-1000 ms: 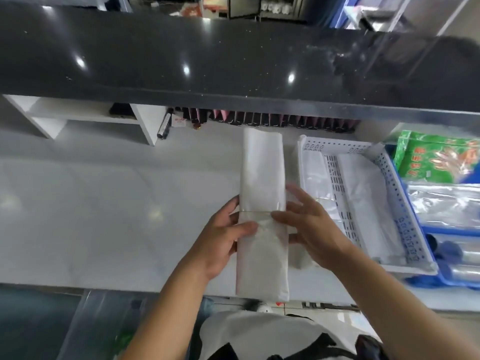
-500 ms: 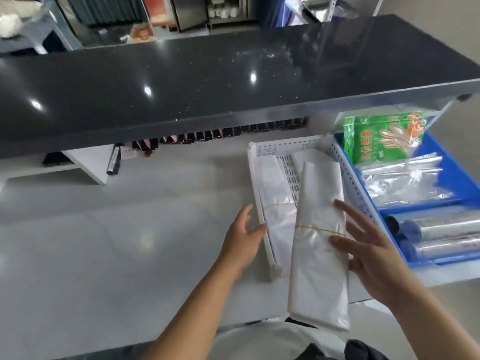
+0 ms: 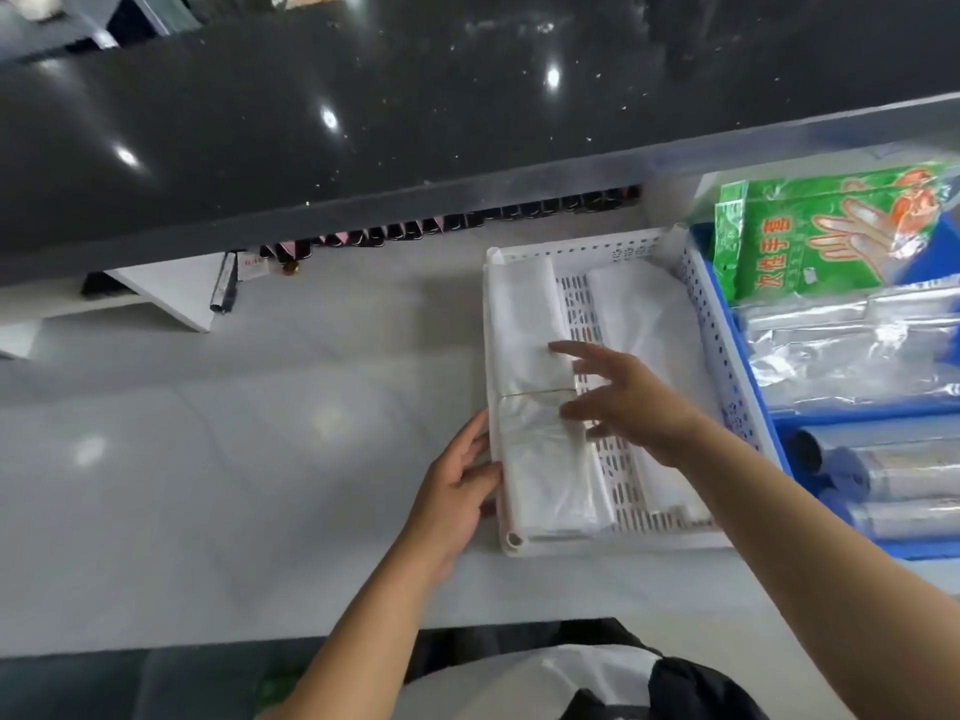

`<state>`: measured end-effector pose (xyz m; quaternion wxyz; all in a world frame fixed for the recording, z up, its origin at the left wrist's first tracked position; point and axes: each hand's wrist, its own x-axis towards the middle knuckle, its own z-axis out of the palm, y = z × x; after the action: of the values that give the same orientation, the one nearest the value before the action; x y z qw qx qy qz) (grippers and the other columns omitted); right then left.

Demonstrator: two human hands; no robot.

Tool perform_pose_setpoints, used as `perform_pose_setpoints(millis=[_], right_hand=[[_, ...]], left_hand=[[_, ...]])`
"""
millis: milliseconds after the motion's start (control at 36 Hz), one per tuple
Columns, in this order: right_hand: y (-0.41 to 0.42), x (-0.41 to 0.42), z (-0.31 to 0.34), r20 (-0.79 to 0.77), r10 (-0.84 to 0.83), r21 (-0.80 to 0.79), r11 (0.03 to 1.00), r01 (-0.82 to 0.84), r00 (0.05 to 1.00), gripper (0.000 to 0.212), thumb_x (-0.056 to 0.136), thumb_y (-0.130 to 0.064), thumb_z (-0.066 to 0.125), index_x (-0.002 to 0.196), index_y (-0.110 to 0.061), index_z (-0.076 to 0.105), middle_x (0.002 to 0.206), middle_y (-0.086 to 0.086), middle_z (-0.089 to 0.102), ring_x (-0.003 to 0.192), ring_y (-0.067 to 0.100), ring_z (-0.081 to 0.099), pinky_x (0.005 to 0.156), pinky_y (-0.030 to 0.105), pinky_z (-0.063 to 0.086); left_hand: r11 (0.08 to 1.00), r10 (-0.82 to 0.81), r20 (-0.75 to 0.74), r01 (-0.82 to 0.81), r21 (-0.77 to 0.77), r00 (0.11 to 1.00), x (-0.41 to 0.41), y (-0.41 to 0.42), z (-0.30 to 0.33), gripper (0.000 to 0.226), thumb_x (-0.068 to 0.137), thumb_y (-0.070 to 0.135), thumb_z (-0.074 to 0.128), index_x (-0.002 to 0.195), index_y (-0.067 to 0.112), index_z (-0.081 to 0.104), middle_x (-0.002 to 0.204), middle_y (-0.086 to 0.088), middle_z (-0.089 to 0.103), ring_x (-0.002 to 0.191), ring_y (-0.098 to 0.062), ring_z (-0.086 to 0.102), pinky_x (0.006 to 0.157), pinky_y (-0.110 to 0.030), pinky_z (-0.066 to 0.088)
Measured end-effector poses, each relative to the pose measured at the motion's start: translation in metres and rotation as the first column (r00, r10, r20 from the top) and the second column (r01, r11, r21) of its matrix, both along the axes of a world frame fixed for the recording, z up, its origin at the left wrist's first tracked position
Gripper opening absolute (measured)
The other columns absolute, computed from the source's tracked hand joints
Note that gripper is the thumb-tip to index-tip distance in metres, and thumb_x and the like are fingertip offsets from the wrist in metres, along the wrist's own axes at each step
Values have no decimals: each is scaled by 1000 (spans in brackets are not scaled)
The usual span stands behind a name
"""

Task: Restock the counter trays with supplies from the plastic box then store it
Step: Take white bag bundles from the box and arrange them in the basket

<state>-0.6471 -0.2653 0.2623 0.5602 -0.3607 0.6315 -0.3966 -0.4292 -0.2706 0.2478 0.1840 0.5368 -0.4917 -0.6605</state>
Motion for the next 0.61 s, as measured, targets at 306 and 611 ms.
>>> perform_pose_setpoints(millis=[306, 611], right_hand=[[1, -1, -18, -621, 224, 40, 966, -255, 751, 79, 81, -22, 76, 149, -33, 37, 153, 4, 34, 120, 28, 56, 93, 35, 54], [-28, 1, -24, -695, 646, 354, 689, -632, 316, 142, 59, -77, 72, 149, -32, -29, 155, -4, -39, 146, 33, -25, 118, 55, -7]], left_hand=[[997, 72, 41, -73, 22, 997, -1, 5, -5, 57, 99, 5, 52, 145, 38, 45, 134, 7, 63, 117, -11, 63, 98, -40, 54], [995, 100, 63, -99, -6, 993, -2, 12, -3, 55, 101, 6, 49, 145, 38, 45, 130, 13, 65, 118, -8, 63, 103, -42, 50]])
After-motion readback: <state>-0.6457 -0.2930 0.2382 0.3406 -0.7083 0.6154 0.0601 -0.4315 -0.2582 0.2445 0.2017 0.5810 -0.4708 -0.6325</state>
